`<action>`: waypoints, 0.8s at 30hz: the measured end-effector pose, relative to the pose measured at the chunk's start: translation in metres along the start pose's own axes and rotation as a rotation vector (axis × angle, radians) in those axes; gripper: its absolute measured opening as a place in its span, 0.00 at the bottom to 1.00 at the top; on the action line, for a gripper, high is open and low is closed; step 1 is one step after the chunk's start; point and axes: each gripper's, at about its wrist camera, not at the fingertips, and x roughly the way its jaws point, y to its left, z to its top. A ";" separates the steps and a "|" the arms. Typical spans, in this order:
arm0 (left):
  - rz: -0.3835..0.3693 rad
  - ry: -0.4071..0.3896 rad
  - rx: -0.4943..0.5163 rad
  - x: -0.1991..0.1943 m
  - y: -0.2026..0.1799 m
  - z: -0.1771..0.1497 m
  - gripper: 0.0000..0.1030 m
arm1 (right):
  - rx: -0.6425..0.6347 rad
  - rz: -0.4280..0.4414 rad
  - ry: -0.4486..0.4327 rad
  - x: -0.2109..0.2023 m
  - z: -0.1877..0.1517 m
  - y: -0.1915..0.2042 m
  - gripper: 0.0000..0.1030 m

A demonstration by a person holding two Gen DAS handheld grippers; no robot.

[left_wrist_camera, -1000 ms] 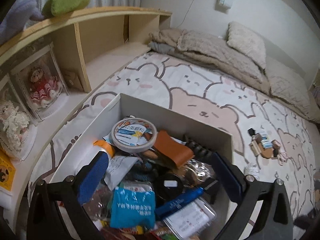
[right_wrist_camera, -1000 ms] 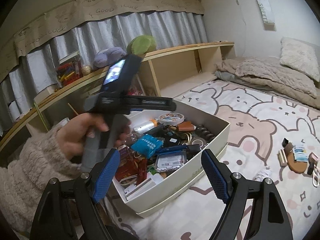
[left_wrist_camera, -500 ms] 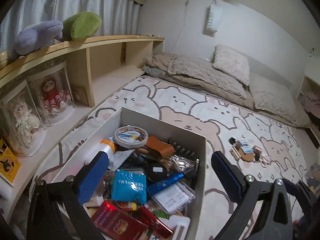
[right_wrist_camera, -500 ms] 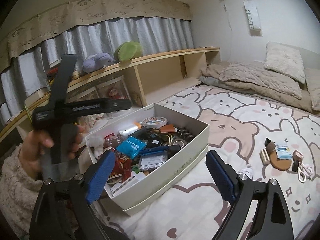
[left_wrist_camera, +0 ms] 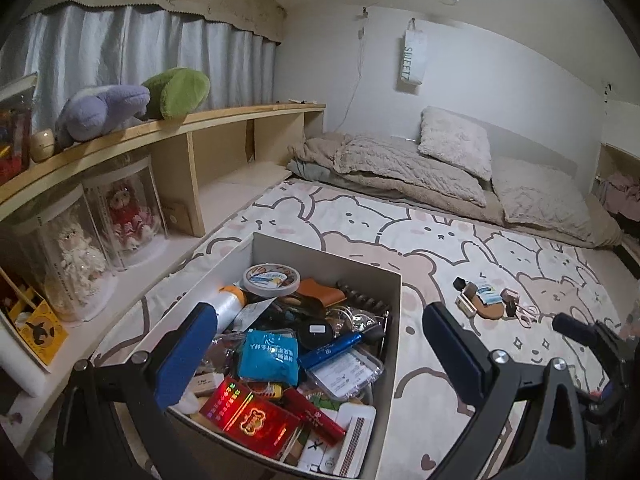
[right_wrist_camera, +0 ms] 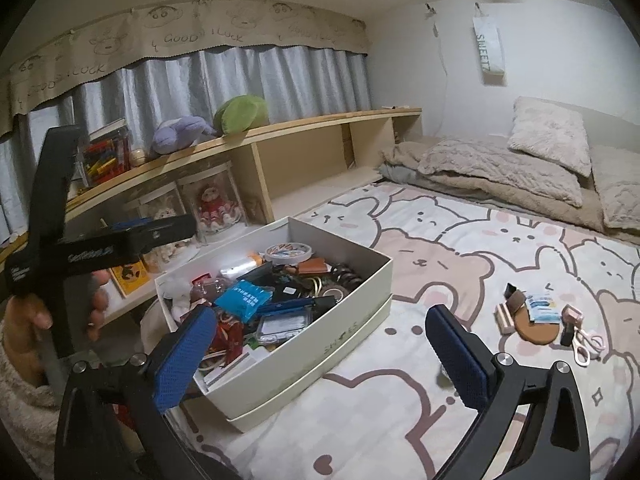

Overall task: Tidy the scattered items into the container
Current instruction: 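Withdraw both tools from the shoe box back toward the bed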

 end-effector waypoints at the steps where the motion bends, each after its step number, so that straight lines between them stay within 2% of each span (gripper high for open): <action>1: 0.001 -0.001 0.003 -0.002 0.000 -0.002 1.00 | 0.000 -0.003 -0.003 -0.001 -0.001 -0.001 1.00; 17: 0.007 -0.034 0.064 -0.026 -0.031 -0.033 1.00 | 0.008 -0.024 0.008 -0.010 -0.009 -0.016 1.00; 24: 0.015 -0.018 0.084 -0.029 -0.039 -0.046 1.00 | 0.006 -0.035 0.010 -0.012 -0.013 -0.021 1.00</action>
